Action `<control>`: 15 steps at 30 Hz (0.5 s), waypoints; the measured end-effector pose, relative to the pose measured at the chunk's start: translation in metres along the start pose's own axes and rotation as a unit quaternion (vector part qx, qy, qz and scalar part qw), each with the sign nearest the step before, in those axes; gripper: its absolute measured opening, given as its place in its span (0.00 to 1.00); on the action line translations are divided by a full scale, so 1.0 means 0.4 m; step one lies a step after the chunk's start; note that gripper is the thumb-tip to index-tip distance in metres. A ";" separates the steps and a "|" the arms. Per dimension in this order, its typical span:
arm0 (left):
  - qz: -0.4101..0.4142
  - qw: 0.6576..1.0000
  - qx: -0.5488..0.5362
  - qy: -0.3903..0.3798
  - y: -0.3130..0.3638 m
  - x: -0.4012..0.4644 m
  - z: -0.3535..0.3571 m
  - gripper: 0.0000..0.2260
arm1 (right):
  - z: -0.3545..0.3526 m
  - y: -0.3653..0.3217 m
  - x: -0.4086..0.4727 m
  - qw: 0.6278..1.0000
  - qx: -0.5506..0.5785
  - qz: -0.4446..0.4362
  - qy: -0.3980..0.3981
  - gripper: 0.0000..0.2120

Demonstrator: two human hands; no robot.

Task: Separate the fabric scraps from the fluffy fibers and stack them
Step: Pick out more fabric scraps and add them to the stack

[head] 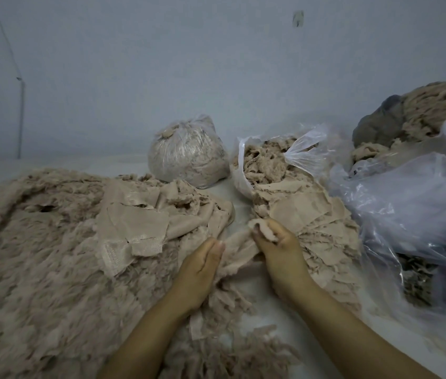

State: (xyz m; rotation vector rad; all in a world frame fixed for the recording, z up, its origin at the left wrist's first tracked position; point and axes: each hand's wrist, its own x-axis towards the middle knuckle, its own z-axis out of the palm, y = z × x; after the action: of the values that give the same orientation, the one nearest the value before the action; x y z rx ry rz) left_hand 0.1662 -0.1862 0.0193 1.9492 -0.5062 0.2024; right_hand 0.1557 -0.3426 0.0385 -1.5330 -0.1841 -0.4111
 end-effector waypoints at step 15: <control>-0.060 0.996 -0.055 -0.043 0.021 0.003 0.017 0.16 | 0.012 -0.013 -0.010 0.980 0.082 0.181 0.008 0.05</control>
State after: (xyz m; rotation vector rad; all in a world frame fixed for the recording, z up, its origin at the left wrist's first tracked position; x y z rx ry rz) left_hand 0.1631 -0.1955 0.0238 1.8799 -0.4455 0.0129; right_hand 0.1509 -0.3373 0.0418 -1.3649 0.0723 -0.1151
